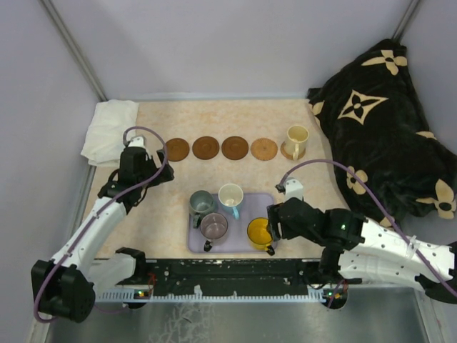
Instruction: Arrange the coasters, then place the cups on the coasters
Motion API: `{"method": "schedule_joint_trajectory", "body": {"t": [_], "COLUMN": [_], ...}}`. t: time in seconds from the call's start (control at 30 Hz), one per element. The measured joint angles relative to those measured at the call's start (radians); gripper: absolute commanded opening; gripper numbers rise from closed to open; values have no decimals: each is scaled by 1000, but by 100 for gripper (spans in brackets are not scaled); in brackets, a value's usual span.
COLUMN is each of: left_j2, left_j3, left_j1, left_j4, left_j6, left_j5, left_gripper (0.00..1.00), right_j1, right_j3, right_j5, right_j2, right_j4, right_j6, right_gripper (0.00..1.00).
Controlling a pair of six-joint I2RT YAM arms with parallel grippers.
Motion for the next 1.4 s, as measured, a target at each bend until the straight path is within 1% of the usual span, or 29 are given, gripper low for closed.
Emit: {"method": "schedule_joint_trajectory", "body": {"t": [0.1, 0.23, 0.4, 0.57, 0.73, 0.87, 1.0, 1.23, 1.4], "left_j2": [-4, -21, -36, -23, -12, -12, -12, -12, -12], "left_j3": [0, 0, 0, 0, 0, 0, 0, 0, 0], "left_j1": [0, 0, 0, 0, 0, 0, 0, 0, 0], "left_j4": [-1, -2, -1, -1, -2, -2, -2, -1, -1], "left_j6": [0, -1, 0, 0, 0, 0, 0, 0, 0], "left_j5": [-4, -14, -33, -36, -35, -34, -34, -26, -18], "left_gripper": [100, 100, 100, 100, 100, 100, 100, 100, 100], "right_j1": [2, 2, 8, 60, 159, 208, 219, 219, 219], "right_j3": [2, 1, -11, -35, -40, -40, -40, -40, -40], "right_j5": [-31, -85, -140, -162, -150, -130, -102, -43, -34], "right_j2": [11, 37, 43, 81, 185, 253, 276, 296, 337], "right_j4": [-32, -53, -37, -3, 13, 11, 6, -7, -5], "right_j6": [1, 10, 26, 44, 74, 107, 142, 188, 207], "right_gripper": [62, 62, 62, 63, 63, 63, 62, 56, 53]}}
